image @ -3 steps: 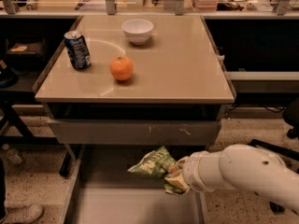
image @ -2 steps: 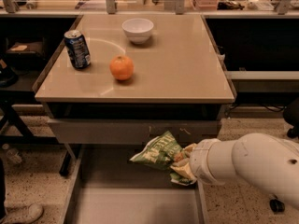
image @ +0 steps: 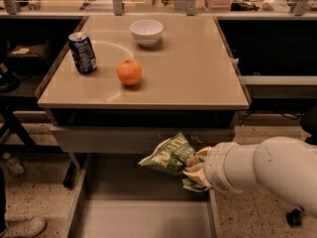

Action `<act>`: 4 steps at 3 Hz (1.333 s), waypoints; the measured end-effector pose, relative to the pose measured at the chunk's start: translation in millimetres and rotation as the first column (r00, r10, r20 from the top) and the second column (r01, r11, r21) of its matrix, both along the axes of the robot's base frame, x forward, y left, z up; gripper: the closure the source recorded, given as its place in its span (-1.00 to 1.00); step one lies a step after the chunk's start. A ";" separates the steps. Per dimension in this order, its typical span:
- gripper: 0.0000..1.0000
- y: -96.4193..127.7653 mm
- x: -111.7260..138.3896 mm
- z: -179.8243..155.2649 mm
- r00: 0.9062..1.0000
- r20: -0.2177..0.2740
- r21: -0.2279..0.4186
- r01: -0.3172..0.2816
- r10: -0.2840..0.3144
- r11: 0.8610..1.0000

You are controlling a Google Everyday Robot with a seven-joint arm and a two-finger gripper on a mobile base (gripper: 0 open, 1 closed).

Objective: Pick green jalapeno chip bag from middle drawer and place on counter

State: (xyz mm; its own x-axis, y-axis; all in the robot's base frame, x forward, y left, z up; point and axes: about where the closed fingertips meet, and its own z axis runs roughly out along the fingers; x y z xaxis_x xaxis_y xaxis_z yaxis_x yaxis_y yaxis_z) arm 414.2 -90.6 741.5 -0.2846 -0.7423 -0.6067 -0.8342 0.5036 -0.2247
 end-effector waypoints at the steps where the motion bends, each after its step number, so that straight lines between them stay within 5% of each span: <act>1: 1.00 -5.5 9.3 38.0 0.998 0.065 0.001 0.002 -0.002 1.000; 4: 1.00 -9.3 84.6 137.3 0.977 0.215 -0.002 0.000 0.001 1.000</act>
Offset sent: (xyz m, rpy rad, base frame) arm 0.0501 -0.0199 0.1285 -0.0328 -0.2035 -0.0179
